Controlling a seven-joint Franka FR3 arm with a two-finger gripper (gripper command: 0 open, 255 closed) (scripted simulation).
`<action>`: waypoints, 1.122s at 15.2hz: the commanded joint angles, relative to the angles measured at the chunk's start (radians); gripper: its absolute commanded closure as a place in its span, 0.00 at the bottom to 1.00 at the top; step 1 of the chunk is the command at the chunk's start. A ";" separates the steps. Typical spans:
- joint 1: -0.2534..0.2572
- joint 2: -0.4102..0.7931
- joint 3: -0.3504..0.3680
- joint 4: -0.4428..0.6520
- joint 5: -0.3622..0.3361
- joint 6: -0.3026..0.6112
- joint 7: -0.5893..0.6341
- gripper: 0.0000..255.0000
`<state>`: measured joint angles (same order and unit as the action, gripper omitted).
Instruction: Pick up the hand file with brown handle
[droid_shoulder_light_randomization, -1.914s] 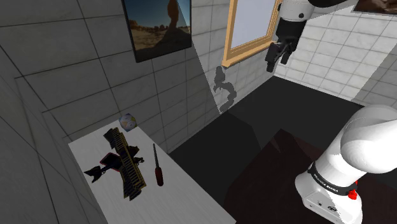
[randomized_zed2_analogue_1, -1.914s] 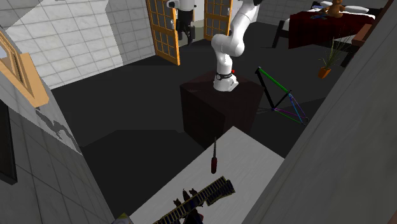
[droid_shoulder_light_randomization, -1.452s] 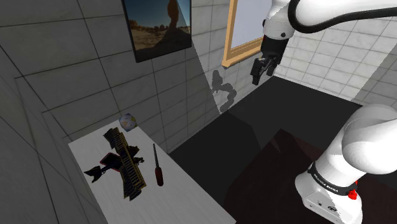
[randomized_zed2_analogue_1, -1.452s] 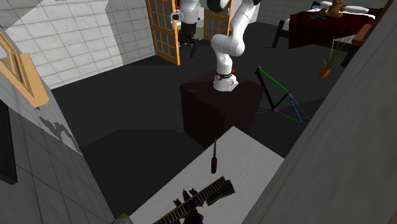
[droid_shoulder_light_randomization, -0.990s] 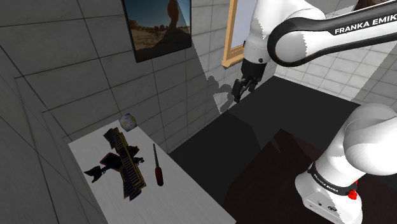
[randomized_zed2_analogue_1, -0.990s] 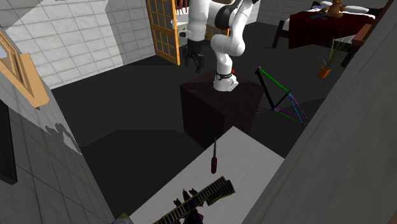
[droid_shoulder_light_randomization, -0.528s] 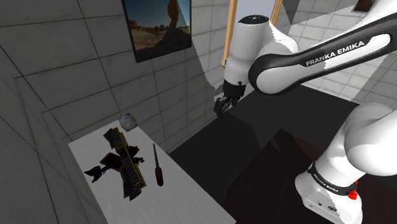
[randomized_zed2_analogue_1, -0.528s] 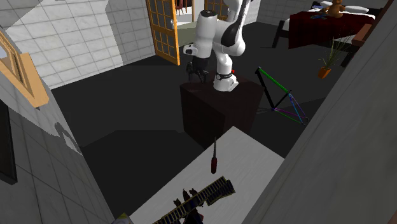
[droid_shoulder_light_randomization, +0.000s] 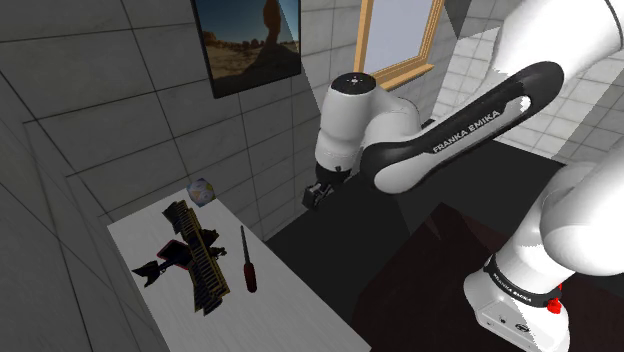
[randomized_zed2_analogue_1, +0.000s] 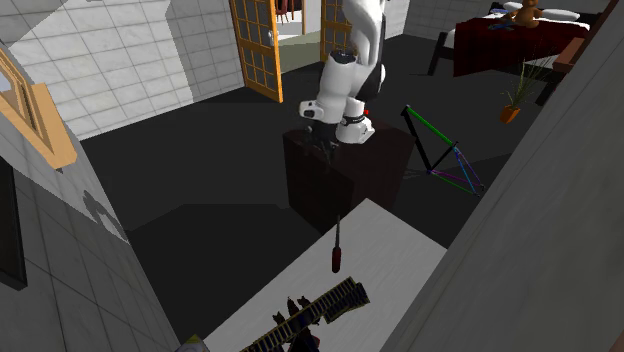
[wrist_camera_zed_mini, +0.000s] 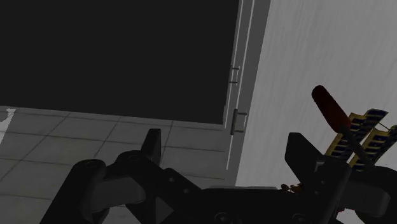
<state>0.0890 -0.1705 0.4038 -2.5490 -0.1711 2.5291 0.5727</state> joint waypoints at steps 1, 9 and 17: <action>-0.011 0.079 0.036 0.028 -0.079 0.049 0.085 0.00; 0.069 0.414 0.032 0.233 -0.498 0.112 0.467 0.00; 0.260 0.712 -0.070 0.506 -0.736 0.096 0.679 0.00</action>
<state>0.3292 0.5104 0.3437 -2.0765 -0.8869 2.6287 1.2356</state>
